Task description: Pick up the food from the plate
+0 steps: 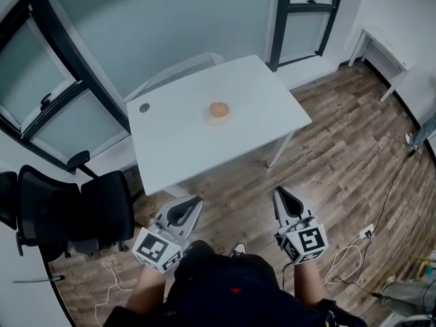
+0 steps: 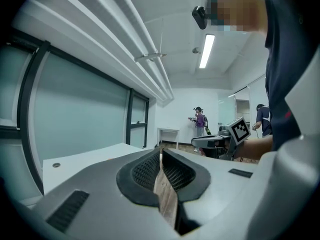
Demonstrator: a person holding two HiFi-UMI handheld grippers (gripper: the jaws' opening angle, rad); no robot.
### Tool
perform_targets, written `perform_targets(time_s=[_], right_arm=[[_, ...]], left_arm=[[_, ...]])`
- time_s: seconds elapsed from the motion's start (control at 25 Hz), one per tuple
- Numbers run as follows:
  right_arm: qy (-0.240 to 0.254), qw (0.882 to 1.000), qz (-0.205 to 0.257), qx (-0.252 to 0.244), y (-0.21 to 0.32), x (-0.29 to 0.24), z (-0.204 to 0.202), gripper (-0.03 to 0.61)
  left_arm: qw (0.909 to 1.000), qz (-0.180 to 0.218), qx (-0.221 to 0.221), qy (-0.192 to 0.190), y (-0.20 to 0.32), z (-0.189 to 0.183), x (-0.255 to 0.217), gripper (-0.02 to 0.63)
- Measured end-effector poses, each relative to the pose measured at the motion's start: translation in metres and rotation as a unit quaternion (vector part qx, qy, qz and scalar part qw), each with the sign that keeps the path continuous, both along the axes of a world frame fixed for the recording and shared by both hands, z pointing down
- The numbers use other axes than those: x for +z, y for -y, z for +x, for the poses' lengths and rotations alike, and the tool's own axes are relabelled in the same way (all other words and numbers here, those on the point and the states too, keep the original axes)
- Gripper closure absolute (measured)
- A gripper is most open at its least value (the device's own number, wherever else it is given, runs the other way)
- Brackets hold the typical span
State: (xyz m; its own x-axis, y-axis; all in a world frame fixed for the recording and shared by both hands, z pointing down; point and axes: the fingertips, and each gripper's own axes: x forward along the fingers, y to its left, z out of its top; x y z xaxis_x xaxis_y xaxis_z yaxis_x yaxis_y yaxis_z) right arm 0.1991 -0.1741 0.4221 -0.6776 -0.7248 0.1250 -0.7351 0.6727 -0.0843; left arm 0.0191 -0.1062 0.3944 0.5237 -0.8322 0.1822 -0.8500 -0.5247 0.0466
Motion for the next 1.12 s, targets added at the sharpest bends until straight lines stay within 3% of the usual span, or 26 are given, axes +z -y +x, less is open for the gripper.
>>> perform_targets(time_s=[0.56, 0.76, 1.12], right_arm=[[-0.043, 0.999, 0.008, 0.017, 0.140, 0.014, -0.012, 0.541], [-0.084, 0.995, 0.053, 0.003, 0.192, -0.001, -0.073, 0.541], [-0.106, 0.993, 0.014, -0.039, 0.285, 0.016, -0.192, 0.541]], left_arm=[[0.9997, -0.013, 0.016, -0.009, 0.150, -0.020, 0.026, 0.580], [0.9993, -0.013, 0.028, -0.022, 0.204, -0.056, 0.028, 0.580], [0.9984, -0.038, 0.002, -0.043, 0.283, -0.163, 0.049, 0.580]])
